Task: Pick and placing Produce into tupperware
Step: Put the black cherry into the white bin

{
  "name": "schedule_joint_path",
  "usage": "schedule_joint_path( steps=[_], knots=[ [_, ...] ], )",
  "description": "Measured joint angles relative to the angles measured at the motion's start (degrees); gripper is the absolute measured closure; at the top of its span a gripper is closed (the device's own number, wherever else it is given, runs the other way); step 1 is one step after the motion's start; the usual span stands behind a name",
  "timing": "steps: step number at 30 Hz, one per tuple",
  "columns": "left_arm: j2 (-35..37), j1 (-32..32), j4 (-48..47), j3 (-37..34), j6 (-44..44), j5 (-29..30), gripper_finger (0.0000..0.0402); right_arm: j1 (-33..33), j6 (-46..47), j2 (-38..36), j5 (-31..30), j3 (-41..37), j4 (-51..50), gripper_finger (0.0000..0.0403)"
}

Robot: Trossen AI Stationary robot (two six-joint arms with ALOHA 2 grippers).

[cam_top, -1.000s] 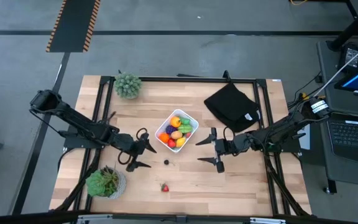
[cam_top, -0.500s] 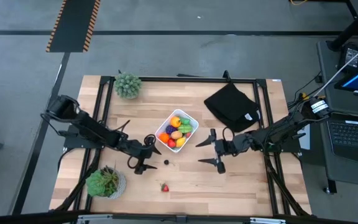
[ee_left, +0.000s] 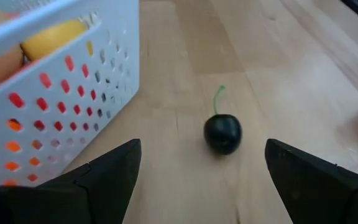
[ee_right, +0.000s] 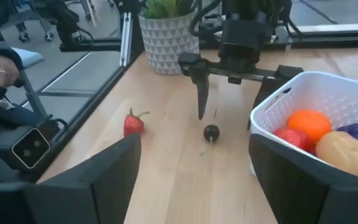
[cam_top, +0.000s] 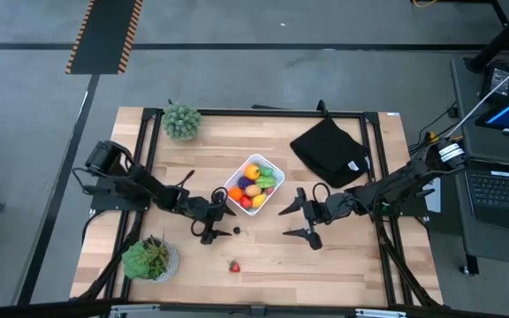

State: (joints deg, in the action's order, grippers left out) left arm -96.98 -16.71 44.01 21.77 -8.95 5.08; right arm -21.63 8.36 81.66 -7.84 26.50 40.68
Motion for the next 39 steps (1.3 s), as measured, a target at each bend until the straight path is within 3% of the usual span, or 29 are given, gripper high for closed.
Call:
schedule_joint_path(
  steps=[9, 17, 39],
  knots=[
    [-6.1, 0.0, -0.1, 4.2, 0.1, -1.5, 0.0068, 0.0, 0.2, 1.3, 0.0, 0.0, 0.2, 0.0103],
    [-7.4, -0.3, -1.1, 6.3, 0.2, -1.4, 0.0072, 0.0, 0.2, 1.3, 0.0, 0.0, 0.2, 0.0103],
    [-7.3, -1.2, -3.7, 6.4, -4.5, -1.1, 0.0157, 0.0, 0.2, 1.3, -0.1, 0.0, 0.2, 0.0103]
  ],
)
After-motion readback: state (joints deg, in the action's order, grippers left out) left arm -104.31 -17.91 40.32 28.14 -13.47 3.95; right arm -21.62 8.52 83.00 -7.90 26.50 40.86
